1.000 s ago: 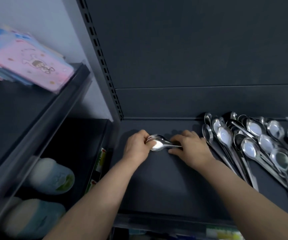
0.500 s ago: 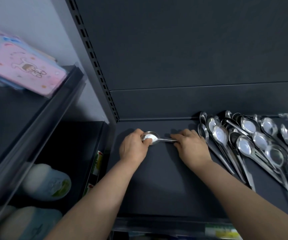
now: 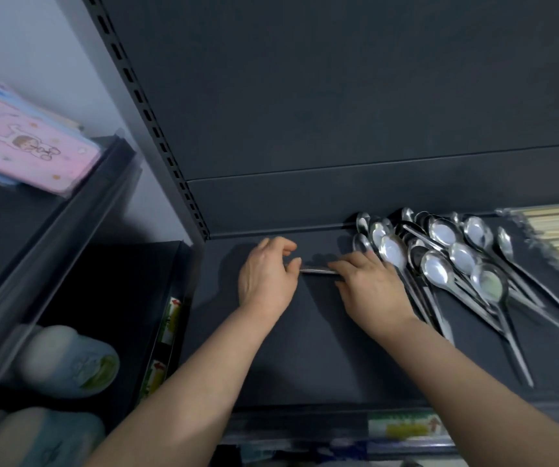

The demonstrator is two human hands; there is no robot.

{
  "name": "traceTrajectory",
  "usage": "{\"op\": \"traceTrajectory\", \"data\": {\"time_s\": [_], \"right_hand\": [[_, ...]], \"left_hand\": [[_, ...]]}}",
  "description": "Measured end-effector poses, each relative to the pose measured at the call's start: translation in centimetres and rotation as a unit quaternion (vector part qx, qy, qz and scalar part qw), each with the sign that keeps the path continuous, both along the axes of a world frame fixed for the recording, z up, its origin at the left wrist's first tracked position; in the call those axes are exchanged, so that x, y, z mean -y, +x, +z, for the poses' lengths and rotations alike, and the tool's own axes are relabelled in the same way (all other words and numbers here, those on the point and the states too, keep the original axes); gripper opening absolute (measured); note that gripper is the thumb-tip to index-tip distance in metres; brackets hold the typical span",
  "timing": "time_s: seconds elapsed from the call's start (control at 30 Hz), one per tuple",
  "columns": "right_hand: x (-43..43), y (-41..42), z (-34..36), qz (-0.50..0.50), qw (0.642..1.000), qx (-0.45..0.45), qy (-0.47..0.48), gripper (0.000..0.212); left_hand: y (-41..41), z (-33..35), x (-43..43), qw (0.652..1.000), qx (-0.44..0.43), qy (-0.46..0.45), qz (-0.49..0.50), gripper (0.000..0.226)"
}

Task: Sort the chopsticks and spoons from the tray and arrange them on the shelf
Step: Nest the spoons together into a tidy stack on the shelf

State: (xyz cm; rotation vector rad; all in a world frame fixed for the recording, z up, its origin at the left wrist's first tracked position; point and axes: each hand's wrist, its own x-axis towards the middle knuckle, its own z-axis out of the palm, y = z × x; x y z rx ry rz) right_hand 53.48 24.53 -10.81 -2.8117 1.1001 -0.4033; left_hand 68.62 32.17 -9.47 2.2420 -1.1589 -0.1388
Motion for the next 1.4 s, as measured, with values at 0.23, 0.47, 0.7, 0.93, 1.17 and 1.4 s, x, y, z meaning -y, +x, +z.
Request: {"op": "traceTrajectory", "data": {"time_s": [0.23,0.47,0.7,0.93,1.17,1.4], "right_hand": [[2.4,-9.7,0.4,-0.059,0.997,0.026,-0.049,0.021],[4.0,-19.0,2.3,-0.203,0.979,0.029,0.003,0.007],[4.7,-21.5,2.2,-0.241,0.949,-0.104,0.175,0.033],[7.3,-21.3,1.1,-0.22,0.935,0.029,0.275,0.013],[8.4,-20.1,1.5,-0.189,0.935,0.13,0.27,0.023],[8.9,-19.9,1.2,-0.177,0.924,0.182,0.285,0.019]], "left_hand": [[-8.7,-0.3,4.3,0.991,-0.064,0.024,-0.112,0.011],[-16.1,-0.3,7.7,0.988,-0.063,0.041,-0.136,0.007],[-18.8,-0.6,9.4,0.988,-0.062,0.051,-0.132,0.008],[-18.0,-1.0,9.8,0.998,-0.039,0.042,-0.039,0.014],[-17.8,-0.7,11.0,0.995,-0.007,0.096,0.015,0.021],[-18.0,0.1,11.5,0.996,-0.071,0.049,0.029,0.014]]}}
